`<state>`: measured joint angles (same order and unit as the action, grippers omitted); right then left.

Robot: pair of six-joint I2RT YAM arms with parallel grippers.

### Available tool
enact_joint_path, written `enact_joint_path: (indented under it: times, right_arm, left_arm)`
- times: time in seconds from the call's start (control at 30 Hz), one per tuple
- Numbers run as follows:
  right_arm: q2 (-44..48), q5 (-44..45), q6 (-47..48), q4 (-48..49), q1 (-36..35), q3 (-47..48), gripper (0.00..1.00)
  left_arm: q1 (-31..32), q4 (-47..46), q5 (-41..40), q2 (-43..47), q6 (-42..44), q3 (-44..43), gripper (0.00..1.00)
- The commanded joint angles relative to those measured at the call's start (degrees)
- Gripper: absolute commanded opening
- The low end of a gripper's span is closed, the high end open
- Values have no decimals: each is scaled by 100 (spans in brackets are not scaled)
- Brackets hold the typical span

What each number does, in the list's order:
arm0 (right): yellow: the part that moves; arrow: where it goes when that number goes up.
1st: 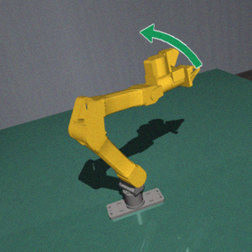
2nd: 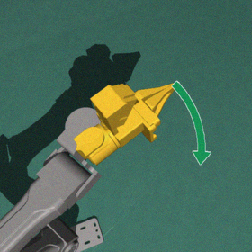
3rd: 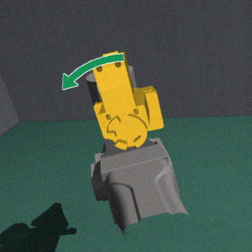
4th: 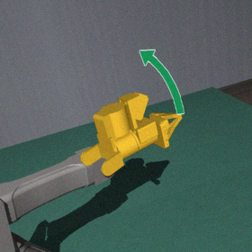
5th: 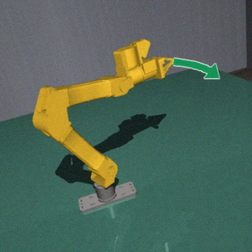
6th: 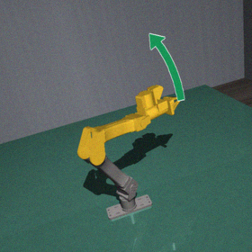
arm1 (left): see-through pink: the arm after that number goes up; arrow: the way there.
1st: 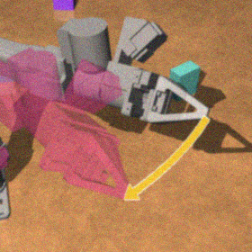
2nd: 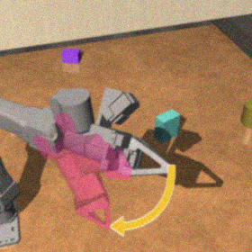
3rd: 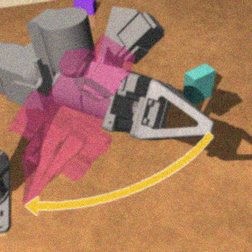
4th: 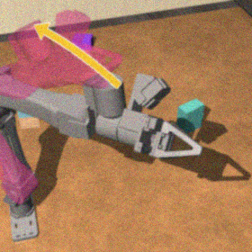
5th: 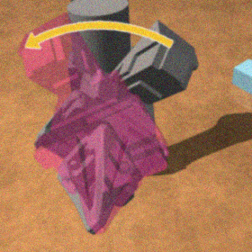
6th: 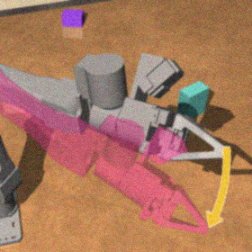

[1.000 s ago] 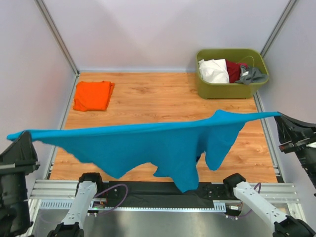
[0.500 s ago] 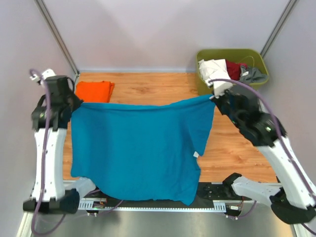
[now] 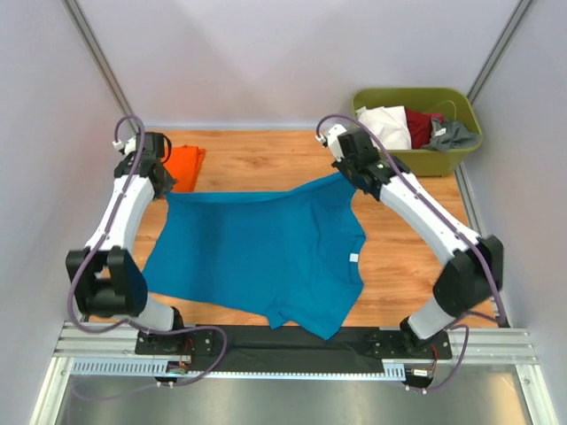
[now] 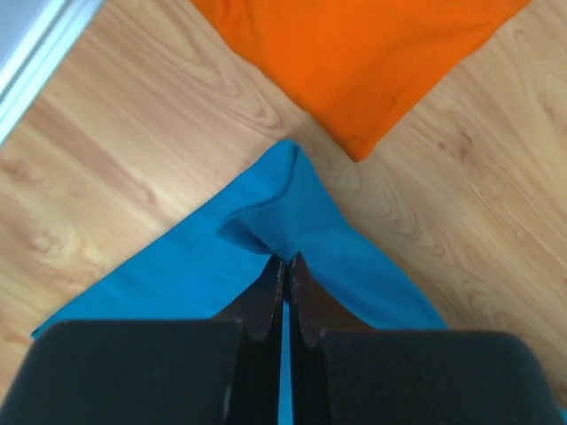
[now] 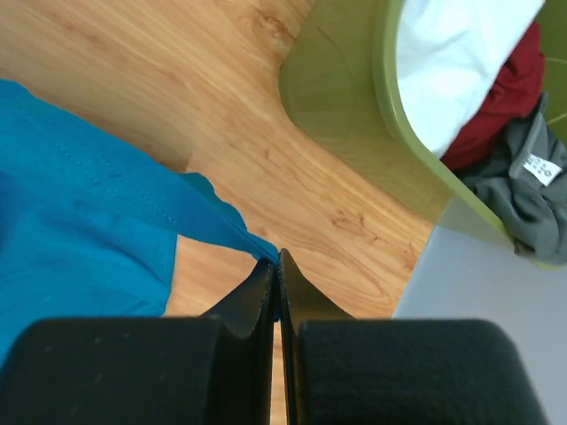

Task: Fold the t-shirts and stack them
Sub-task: Flatten the tshirt out

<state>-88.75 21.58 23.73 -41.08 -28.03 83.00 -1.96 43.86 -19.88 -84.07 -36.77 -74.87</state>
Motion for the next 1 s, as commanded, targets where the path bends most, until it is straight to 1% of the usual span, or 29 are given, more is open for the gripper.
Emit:
enact_joint_path:
  times: [0.0,0.03,0.2,0.33,0.43,0.57,0.67,0.77,0.83,0.97]
  right_arm:
    - [-765,398,229,600,113,742,0]
    - [-1089,469,272,645,131,883,0]
    - [-1864,557,405,891,333,1840,0]
    - [-2514,584,475,1041,482,2360,0]
    - [-2822,654,493,1181,570,2668,0]
    - [-3087,584,554,1400,615,2897,0]
    - [-3271,566,607,1628,606,2993,0]
    - [-3473,777,607,1849,615,3152,0]
    - [-3491,926,572,1989,632,3213,0]
    - [-3351,1032,528,2262,659,3730,0]
  left_arm:
    - [-103,-747,142,-660,-58,-360,0]
    - [-112,-764,186,-811,-58,-466,0]
    - [-208,-773,247,-1602,-128,-1081,0]
    - [-305,-1018,502,-1946,-128,-1302,0]
    - [-332,-1159,582,-2157,3,-1512,0]
    - [-332,-1002,617,-2517,109,-2073,0]
    - [-340,-958,617,-2746,127,-2277,0]
    - [-332,-1002,625,-2904,170,-2470,0]
    - [-340,-1028,643,-2931,240,-2698,0]
    - [-341,-1063,670,-2782,425,-3147,0]
